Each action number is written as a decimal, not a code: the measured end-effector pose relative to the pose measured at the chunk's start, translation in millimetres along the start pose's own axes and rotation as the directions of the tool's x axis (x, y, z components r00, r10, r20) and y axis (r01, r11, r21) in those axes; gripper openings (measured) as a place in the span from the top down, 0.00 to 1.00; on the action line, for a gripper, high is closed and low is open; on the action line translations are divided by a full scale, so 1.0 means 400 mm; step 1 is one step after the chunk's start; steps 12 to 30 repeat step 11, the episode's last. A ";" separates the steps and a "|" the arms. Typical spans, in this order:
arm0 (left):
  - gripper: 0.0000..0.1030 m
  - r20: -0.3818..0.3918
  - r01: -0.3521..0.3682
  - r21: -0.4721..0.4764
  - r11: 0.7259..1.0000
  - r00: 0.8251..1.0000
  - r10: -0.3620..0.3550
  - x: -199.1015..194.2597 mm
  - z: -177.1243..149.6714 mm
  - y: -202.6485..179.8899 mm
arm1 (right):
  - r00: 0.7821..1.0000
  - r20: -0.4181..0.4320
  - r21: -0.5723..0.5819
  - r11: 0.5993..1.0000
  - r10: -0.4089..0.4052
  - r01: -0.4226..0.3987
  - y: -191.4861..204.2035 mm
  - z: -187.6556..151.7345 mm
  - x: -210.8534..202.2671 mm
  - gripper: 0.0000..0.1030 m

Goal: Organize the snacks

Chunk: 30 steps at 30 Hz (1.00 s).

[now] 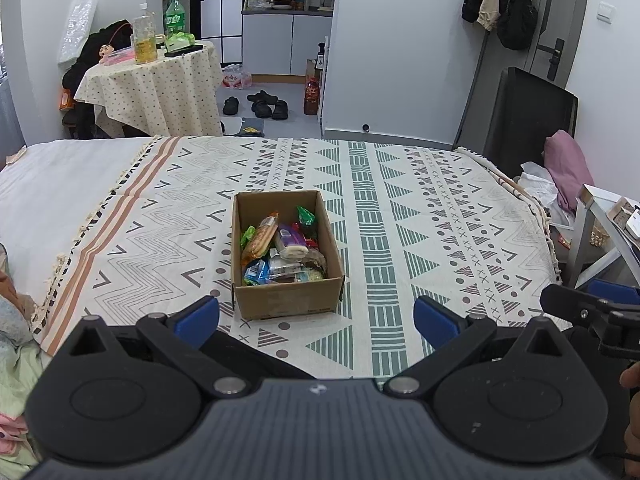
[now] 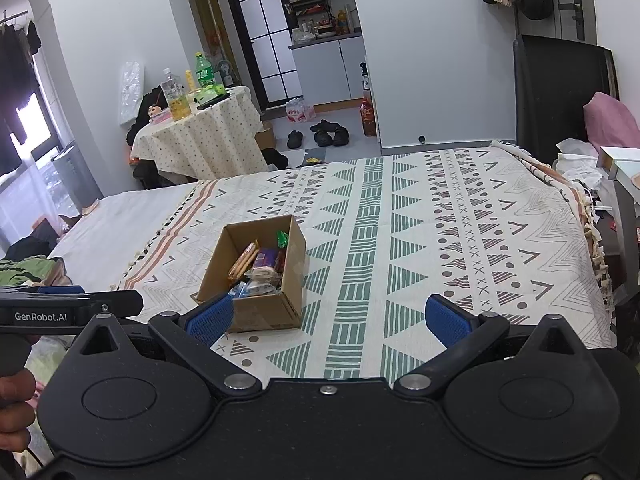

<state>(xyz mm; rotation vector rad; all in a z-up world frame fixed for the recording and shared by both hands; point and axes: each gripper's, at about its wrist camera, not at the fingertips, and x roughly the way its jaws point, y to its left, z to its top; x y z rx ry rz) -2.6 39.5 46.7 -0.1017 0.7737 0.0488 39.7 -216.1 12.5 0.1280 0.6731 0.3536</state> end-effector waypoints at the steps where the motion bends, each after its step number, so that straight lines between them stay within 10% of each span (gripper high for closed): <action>1: 0.00 0.000 0.001 0.000 1.000 1.000 -0.001 0.000 -0.001 0.000 | 1.000 -0.001 0.000 1.000 0.000 0.000 0.001 0.000 0.002 0.00; 30: 0.00 0.015 0.008 -0.001 1.000 1.000 -0.008 -0.004 -0.002 0.001 | 1.000 -0.005 0.001 1.000 -0.004 0.004 0.000 -0.002 0.008 0.00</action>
